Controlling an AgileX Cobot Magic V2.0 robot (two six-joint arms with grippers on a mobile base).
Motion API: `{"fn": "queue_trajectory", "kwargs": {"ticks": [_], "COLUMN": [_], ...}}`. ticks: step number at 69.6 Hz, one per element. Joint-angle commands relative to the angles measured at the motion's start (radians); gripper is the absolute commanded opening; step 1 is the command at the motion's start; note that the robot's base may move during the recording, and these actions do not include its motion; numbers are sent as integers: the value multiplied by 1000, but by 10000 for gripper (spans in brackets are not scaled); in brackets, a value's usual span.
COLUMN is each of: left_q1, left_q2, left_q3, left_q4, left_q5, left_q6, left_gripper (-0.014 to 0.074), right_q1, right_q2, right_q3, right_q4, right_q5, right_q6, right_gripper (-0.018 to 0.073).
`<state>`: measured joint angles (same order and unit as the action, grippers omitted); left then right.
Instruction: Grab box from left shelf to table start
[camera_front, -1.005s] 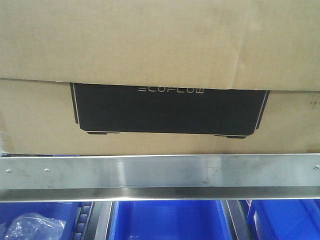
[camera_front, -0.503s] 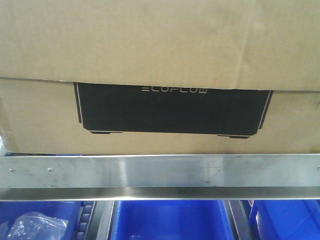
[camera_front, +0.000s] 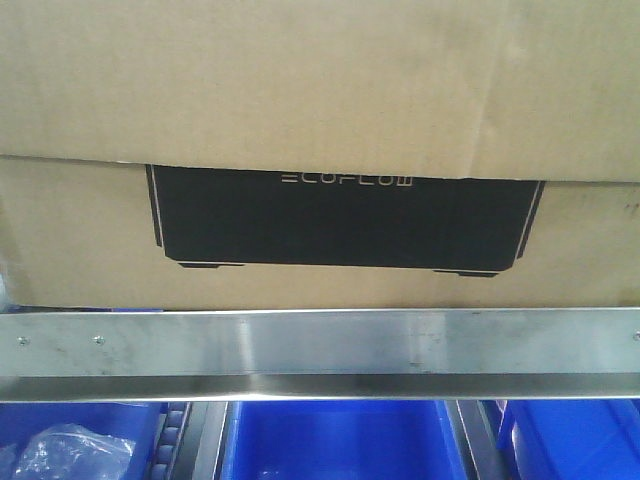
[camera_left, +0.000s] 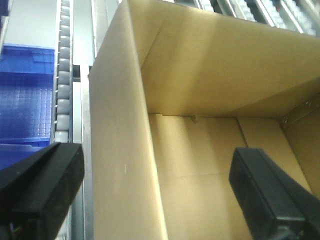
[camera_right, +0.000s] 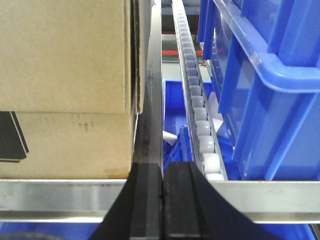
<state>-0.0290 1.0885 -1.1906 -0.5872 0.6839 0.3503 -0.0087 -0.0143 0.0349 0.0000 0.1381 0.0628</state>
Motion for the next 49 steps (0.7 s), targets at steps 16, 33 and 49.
{"fn": "queue_trajectory", "kwargs": {"ticks": [16, 33, 49], "left_q1": [-81, -199, -223], "left_q2": [168, 252, 315], "left_q3": [-224, -241, -241], "left_q4": [78, 350, 497], "left_q5": [50, 40, 44], "left_q6": [17, -137, -380], "left_gripper": [472, 472, 388], "right_q1": [-6, -6, -6], "right_q2": [-10, -10, -10], "right_q3": [-23, -23, -23], "right_q4": [-8, -8, -8], "right_q5": [-100, -100, -100], "right_q6": [-2, -2, -2], "right_gripper": [57, 57, 57]}}
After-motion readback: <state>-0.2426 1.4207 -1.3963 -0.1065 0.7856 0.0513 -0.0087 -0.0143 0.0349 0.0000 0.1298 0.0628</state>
